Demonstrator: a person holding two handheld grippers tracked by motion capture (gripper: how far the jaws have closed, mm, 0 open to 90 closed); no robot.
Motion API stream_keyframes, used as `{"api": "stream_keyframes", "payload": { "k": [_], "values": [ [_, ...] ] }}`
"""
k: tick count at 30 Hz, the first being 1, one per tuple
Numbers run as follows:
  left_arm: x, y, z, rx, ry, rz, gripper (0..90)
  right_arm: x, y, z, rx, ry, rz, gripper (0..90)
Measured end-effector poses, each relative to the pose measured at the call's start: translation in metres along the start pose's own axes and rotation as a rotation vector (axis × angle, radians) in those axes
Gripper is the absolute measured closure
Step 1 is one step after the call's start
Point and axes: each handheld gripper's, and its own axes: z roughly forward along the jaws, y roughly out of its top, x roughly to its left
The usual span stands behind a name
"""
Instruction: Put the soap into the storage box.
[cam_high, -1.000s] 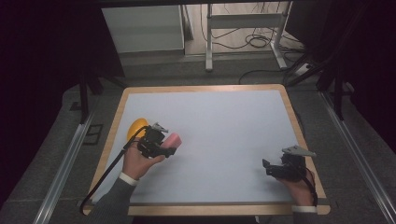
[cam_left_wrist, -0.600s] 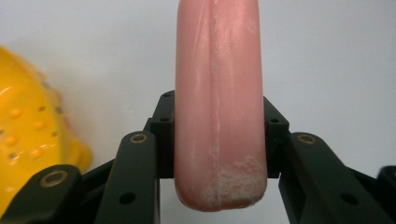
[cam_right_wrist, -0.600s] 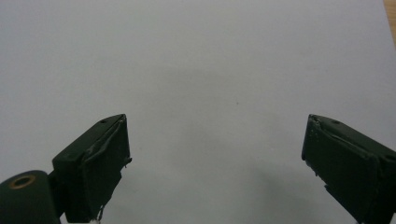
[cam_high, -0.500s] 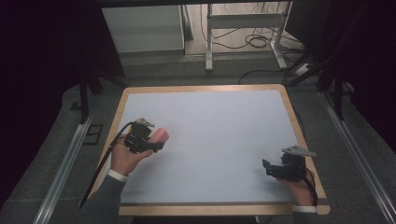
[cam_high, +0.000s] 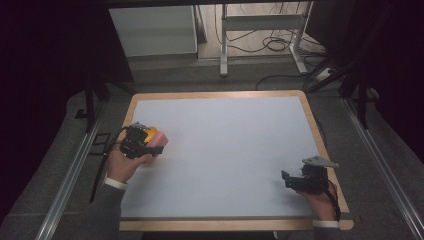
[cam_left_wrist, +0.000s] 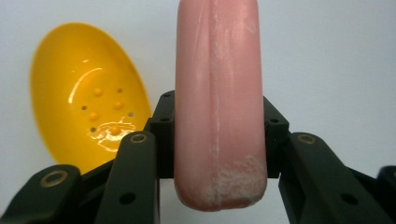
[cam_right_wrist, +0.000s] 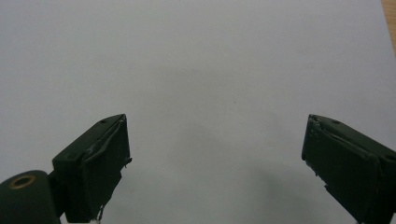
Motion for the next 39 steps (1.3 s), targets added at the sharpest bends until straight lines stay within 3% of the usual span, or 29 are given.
{"api": "stream_keyframes", "payload": {
  "k": [18, 39],
  "values": [
    [0.037, 0.009, -0.003, 0.004, 0.059, -0.085, 59.9, 0.001, 0.001, -0.001, -0.005, 0.002, 0.003, 7.4],
    [0.052, 0.006, 0.014, 0.043, 0.093, -0.132, 59.9, -0.001, 0.001, -0.001, -0.001, -0.004, 0.011, 7.4]
  ]
}}
